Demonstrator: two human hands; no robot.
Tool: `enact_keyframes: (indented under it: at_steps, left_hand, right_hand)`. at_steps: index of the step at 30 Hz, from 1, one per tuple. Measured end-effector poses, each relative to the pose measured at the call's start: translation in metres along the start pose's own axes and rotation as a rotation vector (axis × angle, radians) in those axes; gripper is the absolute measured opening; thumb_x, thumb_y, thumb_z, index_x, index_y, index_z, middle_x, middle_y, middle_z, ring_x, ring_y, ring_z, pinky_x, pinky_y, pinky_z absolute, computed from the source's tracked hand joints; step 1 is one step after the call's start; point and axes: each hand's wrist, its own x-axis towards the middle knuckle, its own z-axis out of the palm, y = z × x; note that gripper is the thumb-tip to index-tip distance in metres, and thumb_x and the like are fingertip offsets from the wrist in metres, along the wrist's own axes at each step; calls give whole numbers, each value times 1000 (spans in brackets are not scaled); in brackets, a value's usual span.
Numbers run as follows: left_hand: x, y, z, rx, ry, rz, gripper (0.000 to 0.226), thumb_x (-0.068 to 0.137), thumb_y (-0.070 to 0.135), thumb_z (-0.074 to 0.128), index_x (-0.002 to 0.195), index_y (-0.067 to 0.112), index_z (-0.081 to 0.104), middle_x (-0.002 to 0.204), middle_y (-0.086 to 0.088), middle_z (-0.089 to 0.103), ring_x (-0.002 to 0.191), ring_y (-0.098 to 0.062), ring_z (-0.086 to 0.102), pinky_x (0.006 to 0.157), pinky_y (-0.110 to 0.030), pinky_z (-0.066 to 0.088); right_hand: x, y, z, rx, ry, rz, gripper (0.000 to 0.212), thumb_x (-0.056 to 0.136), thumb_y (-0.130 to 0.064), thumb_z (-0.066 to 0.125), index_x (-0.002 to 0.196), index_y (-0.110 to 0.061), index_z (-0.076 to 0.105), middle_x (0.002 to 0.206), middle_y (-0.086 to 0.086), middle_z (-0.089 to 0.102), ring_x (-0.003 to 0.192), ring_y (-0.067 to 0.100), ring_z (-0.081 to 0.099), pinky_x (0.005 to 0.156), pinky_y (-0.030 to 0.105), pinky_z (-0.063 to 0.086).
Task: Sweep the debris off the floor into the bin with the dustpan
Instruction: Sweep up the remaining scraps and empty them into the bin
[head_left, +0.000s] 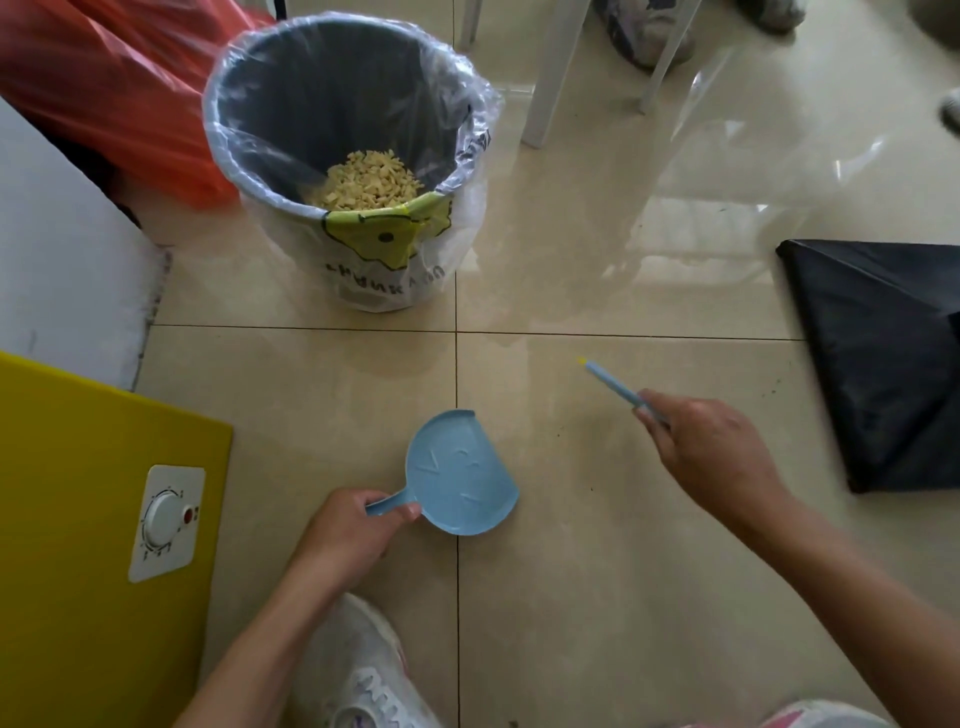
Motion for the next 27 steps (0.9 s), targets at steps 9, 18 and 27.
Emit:
enact_keyframes:
  at_steps: [9,18,27]
  left_hand:
    - [11,15,36,93,-8,-38,28,80,46,74,90,21,81,90,0,80,85,-17,74,82,-35,58]
    - [0,10,29,-26,-45,-91,35,82,39,78,59,19,60,47,12,45,50,-11,42,56,-29,31]
    - [-51,55,-30,-182,14,113,31,87,40,74,85,9,77,53,2,42,43,-9,33,44,-20,29]
  right_hand:
    - [-23,-75,41,130,-270,17,25,102,-37,45,97,-18,61,88,13,71,82,38,67,65,39,47]
    - [-43,-97,-15,532,-186,133,20,99,-29,57,86,-21,70,56,-8,54,59,7,56,58,28,38]
    - [-5,-85,-76,1236,58,396,22,95,-28,65,95,-10,77,55,-6,31,54,17,26,53,29,22]
